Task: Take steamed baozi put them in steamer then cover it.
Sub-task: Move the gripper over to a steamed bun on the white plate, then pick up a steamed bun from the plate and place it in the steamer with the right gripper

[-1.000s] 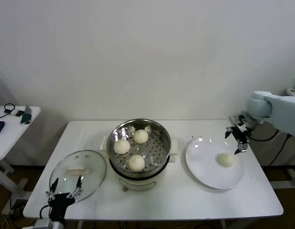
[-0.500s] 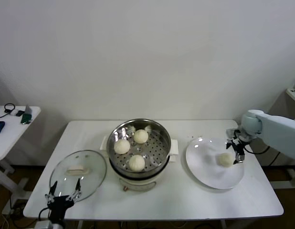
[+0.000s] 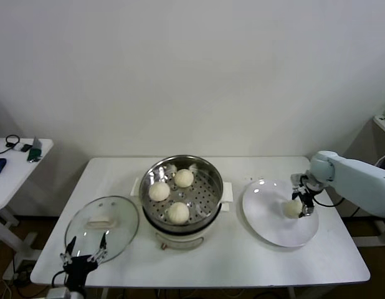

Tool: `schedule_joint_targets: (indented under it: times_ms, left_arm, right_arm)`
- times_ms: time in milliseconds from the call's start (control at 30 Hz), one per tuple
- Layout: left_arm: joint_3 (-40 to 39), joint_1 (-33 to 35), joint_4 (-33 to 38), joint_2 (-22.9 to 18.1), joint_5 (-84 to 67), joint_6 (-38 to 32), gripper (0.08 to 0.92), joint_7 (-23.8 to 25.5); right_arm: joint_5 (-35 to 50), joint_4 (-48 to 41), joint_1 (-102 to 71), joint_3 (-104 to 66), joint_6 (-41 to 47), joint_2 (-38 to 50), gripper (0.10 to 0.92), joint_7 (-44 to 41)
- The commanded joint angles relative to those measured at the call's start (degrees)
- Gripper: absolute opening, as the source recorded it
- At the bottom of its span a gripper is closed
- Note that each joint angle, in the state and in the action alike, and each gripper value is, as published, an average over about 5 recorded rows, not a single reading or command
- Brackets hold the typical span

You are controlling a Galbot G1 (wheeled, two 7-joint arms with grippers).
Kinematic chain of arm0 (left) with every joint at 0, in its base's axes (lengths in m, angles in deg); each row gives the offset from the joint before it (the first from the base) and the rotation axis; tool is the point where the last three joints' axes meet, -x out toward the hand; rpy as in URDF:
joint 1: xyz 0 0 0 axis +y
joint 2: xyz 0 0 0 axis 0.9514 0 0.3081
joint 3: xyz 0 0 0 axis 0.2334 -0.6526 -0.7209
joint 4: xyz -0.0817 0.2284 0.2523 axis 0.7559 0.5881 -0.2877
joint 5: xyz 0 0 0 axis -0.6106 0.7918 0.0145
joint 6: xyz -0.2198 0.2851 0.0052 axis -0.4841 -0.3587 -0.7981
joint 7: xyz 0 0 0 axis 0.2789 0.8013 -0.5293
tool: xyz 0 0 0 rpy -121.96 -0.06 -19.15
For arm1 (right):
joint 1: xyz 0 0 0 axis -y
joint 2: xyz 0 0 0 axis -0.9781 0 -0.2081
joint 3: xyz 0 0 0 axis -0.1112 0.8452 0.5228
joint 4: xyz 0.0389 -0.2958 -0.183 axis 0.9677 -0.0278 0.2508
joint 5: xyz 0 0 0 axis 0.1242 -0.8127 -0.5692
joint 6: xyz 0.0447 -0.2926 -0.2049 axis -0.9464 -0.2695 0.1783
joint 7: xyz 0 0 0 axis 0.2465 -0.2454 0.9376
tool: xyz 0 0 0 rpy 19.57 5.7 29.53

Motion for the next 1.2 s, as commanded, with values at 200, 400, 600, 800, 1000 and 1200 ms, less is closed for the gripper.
schedule_joint_targets:
  times_ms: [200, 400, 600, 800, 1000, 1200]
  left_arm:
    - [-0.1, -0.1, 0.1, 0.1, 0.0, 0.0, 0.823, 0.0]
    - [-0.2, -0.3, 0.0, 0.3, 0.0, -0.1, 0.823, 0.2]
    - [-0.7, -0.6, 0.4, 0.3, 0.4, -0.1, 0.823, 0.3]
    - [-1.0, -1.0, 0.9, 0.2, 1.3, -0.1, 0.823, 0.4]
    - [-0.9, -0.7, 0.9, 0.4, 0.9, -0.3, 0.823, 0.4]
    - [-0.8, -0.7, 1.2, 0.4, 0.8, -0.3, 0.823, 0.4]
  right_arm:
    - [5.3, 5.7, 7.7, 4.4, 1.0, 2.4, 0.634, -0.1]
    - [18.1, 16.9, 30.9, 19.7, 3.3, 2.8, 0.628, -0.9]
    - [29.6, 28.4, 52.1, 29.4, 5.7, -3.3, 0.628, -1.9]
    - [38.1, 35.0, 56.5, 24.6, 9.5, -10.2, 0.628, 0.3]
    - [39.9, 40.6, 50.4, 17.9, 13.9, -15.4, 0.628, 5.3]
    - [37.9, 40.5, 40.8, 18.1, 15.9, -19.9, 0.628, 8.8]
